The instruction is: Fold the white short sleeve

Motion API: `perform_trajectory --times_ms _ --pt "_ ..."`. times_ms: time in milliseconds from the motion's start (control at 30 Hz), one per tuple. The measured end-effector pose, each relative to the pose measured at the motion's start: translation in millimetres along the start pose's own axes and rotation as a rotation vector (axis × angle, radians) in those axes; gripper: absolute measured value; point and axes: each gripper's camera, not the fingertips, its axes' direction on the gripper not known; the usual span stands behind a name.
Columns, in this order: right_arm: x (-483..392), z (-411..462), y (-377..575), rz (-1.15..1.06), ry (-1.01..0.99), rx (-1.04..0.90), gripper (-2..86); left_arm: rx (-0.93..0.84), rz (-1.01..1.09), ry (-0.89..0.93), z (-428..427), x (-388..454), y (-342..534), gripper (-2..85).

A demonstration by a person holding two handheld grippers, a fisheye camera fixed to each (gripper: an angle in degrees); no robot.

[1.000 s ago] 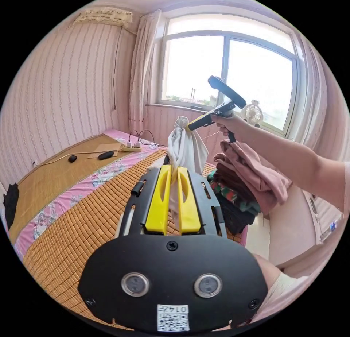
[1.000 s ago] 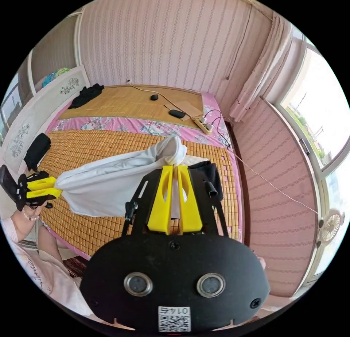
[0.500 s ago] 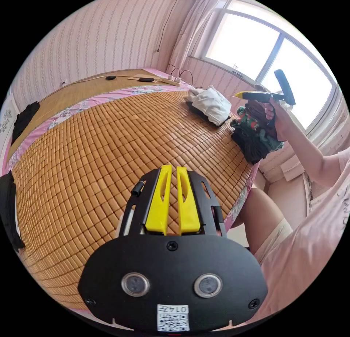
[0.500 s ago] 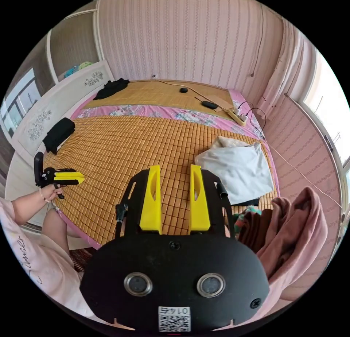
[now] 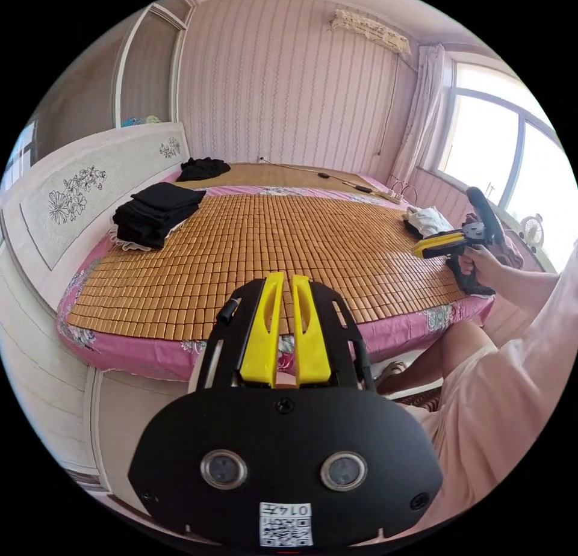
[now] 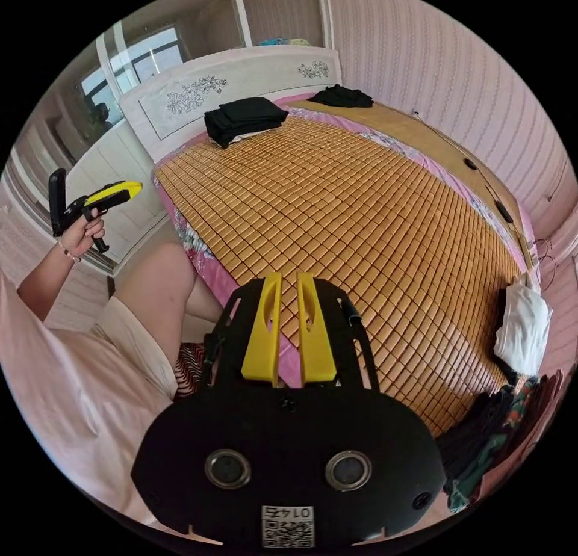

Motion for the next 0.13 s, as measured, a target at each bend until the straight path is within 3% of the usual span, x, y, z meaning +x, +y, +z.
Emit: perform_trajectory --times_ms 133 --pt "-27 -24 -113 -0.165 0.003 0.006 8.6 0.053 -0.052 -0.078 -15 -51 9 3.6"
